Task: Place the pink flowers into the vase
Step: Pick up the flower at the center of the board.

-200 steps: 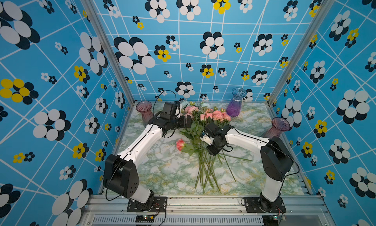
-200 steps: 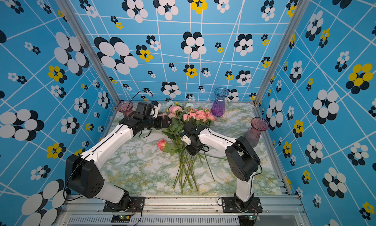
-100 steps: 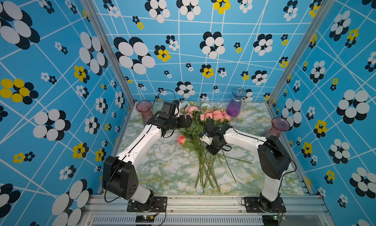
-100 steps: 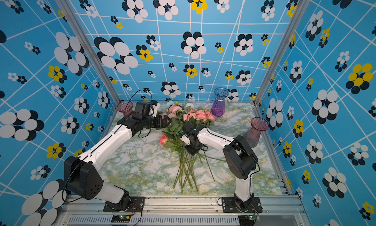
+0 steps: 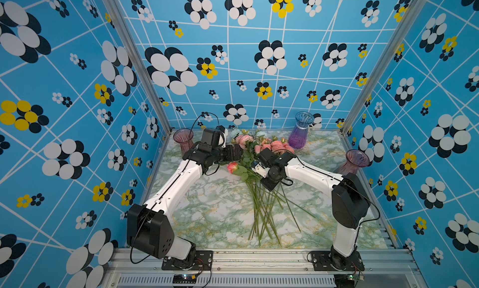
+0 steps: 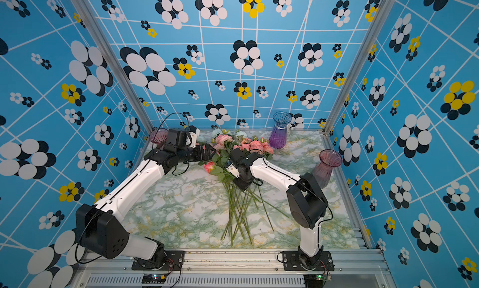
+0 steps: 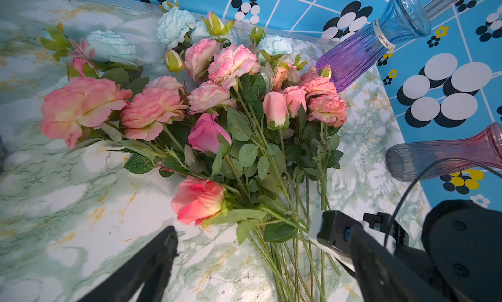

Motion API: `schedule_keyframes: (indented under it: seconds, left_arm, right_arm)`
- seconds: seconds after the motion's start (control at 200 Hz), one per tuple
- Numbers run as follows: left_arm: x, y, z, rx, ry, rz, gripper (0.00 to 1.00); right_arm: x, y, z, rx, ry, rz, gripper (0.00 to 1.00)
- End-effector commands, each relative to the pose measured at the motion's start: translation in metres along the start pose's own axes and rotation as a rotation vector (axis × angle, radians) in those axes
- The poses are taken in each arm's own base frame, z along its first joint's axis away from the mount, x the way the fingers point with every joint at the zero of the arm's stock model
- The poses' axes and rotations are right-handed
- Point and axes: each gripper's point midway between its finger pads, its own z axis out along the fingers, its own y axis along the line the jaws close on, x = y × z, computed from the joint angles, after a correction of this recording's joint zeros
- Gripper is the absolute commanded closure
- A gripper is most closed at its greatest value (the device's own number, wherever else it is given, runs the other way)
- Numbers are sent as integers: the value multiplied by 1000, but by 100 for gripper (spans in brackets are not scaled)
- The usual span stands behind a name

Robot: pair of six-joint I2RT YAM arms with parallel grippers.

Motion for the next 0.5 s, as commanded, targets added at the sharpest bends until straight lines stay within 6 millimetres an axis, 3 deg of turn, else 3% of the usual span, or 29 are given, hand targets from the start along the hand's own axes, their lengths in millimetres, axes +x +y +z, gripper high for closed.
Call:
schedule_keyframes:
  seconds: [0.0, 0.215, 0.495]
  left_arm:
    - [-19, -16, -24, 80, -75, -34, 1]
    - [-30, -29, -34, 184, -139, -120, 1]
    - [-45, -38, -9, 302, -176, -240, 0]
  right_arm:
    - [-17, -10, -30, 46, -46, -17, 98]
    - [-51, -24, -53, 70, -135, 10, 100]
    - [-95, -39, -87, 89, -263, 63, 100]
